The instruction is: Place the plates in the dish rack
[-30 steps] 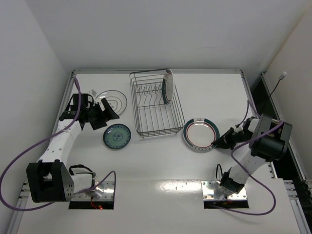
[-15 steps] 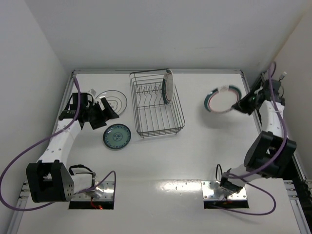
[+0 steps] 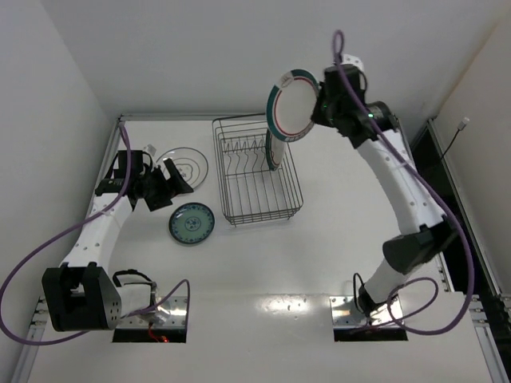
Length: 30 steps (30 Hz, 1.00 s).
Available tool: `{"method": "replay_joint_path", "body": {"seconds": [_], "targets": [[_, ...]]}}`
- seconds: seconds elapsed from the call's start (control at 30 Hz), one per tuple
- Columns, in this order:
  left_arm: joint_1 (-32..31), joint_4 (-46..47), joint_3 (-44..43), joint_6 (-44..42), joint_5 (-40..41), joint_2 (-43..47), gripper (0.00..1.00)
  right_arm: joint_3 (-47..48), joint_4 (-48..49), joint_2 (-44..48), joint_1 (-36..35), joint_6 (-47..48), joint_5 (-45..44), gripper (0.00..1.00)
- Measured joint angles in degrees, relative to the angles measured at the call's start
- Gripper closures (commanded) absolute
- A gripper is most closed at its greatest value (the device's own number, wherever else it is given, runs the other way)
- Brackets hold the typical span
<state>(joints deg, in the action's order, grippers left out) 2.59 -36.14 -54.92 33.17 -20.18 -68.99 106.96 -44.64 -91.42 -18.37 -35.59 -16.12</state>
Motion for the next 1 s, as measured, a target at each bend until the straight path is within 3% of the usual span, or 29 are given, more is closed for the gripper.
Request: {"method": "replay_joint_path", "body": {"seconds": [0.13,0.3,0.63,1.0], "targets": [[0.0,-1.0,0.0,-0.4,0.4,0.0,0.22,13.0,-5.2,-12.2,-10.3,2.2,-14.0,1.00],[0.0,-2.6,-0.3,-1.2,1.1,0.1,0.22,23.4,-9.1,-25.0,-17.4,4.3,-27.9,1.00],[0.0,-4.5,-0.5,-1.9,1.6,1.2,0.22,25.2,-6.3,-33.6,-23.4,13.6,-44.9,1.00],[0.0,-4.6,-0.5,-2.6,1.6,1.2,0.22,25.3,2.8,-38.7,-23.7,22.0,-49.4,1.00]]}}
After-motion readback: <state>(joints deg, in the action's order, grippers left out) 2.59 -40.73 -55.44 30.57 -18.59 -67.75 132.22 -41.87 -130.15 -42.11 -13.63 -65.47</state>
